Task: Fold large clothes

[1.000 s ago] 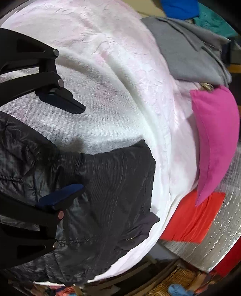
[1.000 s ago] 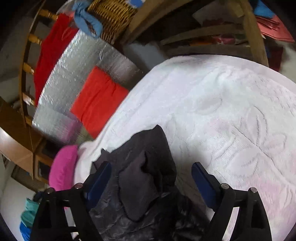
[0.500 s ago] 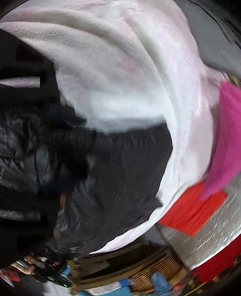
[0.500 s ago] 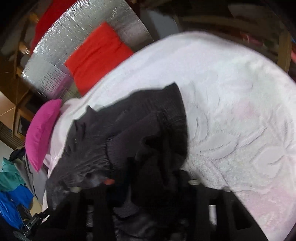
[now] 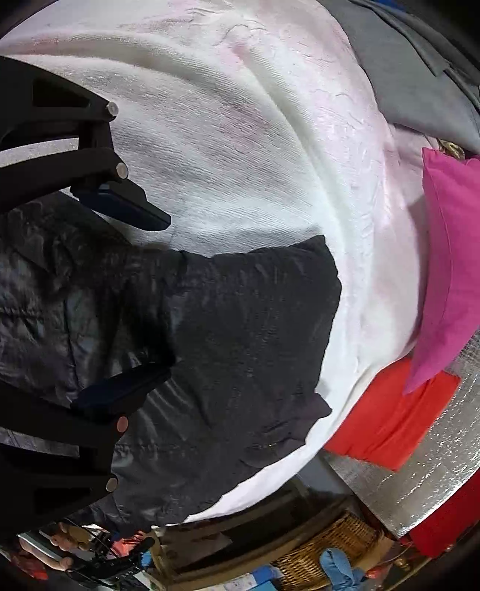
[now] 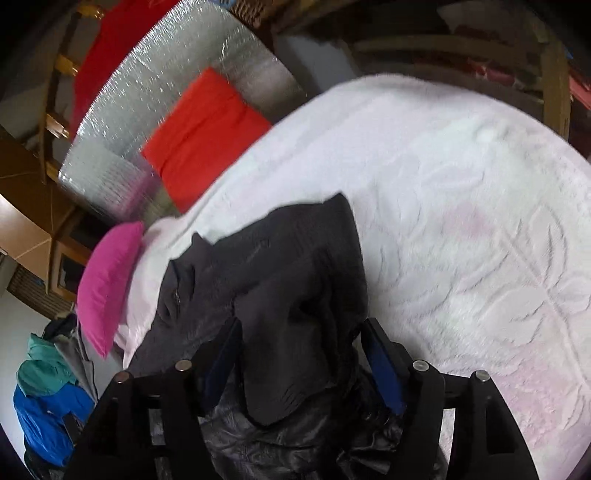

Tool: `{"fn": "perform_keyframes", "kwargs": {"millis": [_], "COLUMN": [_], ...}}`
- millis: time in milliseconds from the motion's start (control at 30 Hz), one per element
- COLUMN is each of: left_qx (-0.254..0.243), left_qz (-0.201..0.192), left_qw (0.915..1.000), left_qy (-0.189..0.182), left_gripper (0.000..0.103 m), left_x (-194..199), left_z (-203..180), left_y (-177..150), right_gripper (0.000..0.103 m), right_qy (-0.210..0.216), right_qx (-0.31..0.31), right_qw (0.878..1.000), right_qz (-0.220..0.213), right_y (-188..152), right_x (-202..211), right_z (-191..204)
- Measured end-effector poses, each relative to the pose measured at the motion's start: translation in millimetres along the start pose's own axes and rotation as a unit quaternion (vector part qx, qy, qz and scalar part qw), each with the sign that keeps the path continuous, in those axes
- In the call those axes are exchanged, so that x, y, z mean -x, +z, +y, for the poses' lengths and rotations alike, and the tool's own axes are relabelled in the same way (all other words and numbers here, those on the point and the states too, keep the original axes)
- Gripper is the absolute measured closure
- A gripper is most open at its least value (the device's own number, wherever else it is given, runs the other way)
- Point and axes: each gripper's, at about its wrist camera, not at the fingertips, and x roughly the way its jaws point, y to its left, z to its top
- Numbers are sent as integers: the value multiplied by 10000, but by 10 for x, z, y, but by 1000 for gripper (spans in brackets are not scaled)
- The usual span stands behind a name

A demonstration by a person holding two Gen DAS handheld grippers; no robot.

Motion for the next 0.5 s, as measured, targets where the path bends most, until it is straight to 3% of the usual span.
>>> {"fn": "perform_keyframes", "kwargs": {"millis": [100,167,200,233,300,367,433,500], "left_qx": [128,103,77,107,229,101,-161,-364], "left_qz": [312,244,214,199,83,-124,-342,-415], "left_qw": [9994,9996,9997,9997,9996,9999,9992,9981], "left_qy": [-87,-54,-49,-85,-105,-4,131,260], "left_gripper": [28,28,34,40,58,66,71,71], "left_x": [-172,-197,-194,-192,-156,-95,-21,-22], "left_z": [25,3,-16,-21,-17,-66,-150,-206], "left_y": [-8,45,45,45,45,45,44,56], "right_gripper": [27,29,33,50,57,68,69,69], "right_qy": [-114,-120,-66,49,16,0,113,18], "right_qx": [-140,-112,-63,7,142,441,721,807], "right_qw": [9994,9988,9983,9978,9984,9987,9973,9967], "right_qz": [301,465,567,663,549,274,-23,-28], "right_y": [2,1,-11,-37,-48,-59,-77,-85], "right_x": [-206,-322,-375,-420,-372,-241,-122,-141], "right_z": [-110,-145,-152,-128,-54,79,231,231]}}
